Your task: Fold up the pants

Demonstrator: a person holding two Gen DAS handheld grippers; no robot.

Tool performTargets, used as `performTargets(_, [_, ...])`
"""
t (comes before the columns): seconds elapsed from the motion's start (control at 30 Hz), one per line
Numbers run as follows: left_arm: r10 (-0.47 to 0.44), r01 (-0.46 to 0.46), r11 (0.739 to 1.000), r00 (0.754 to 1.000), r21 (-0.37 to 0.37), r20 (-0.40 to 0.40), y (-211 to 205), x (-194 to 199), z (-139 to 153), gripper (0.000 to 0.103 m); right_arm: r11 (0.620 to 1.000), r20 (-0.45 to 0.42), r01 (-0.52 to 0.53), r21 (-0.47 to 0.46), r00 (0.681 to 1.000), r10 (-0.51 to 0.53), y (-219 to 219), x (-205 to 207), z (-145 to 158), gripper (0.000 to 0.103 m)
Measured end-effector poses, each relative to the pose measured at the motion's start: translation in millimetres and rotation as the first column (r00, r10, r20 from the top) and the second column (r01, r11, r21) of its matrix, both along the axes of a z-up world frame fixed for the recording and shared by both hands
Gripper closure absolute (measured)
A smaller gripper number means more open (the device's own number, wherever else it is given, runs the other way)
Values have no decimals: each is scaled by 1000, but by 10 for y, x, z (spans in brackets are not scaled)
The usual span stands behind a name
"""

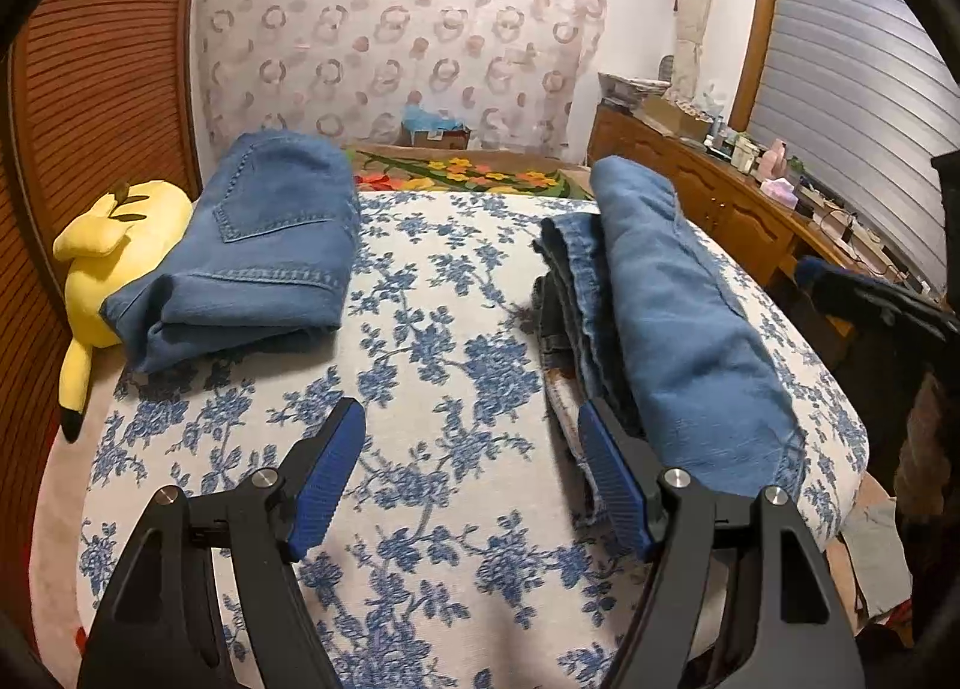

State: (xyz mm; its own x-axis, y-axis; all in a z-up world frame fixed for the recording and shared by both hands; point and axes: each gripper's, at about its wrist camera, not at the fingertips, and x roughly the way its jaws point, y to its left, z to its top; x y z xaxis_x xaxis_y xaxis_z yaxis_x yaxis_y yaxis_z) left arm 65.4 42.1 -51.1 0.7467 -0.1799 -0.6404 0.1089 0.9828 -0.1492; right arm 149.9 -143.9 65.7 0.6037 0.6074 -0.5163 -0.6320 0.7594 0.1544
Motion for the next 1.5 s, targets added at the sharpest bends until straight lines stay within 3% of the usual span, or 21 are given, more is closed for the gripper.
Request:
performTargets(0.2, [-56, 56, 998, 998, -5, 29, -226, 47, 120, 29, 980, 87, 159, -119, 985, -150, -42, 265, -72, 59])
performTargets(0.3, [-86, 86, 996, 996, 11, 28, -375, 80, 118, 29, 965, 86, 199, -171, 979, -187, 10, 530, -220, 58])
performTargets(0.5, [-111, 112, 992, 994, 50, -25, -525, 109, -76, 29, 970, -17, 150, -189, 988, -156, 210, 703, -284, 58])
performTargets(0.9, [-93, 98, 994, 993, 57, -75, -478, 41, -324, 29, 959, -16, 138, -248, 989, -146, 718, 813, -401, 50])
performTargets(1.1, [-101, 105, 993, 992, 51, -70, -471, 35, -286, 29, 971, -58, 118, -207, 989, -133, 341, 913, -401, 40])
performTargets(1.27, [-105, 107, 992, 994, 68, -41, -495, 111, -133, 29, 974, -70, 105, -200, 990, -121, -7, 757, -387, 26])
performTargets(1.5, [-140, 140, 987, 990, 81, -15, -624, 483, 84, 29, 981, -121, 112, -160, 984, -132, -309, 770, -365, 23])
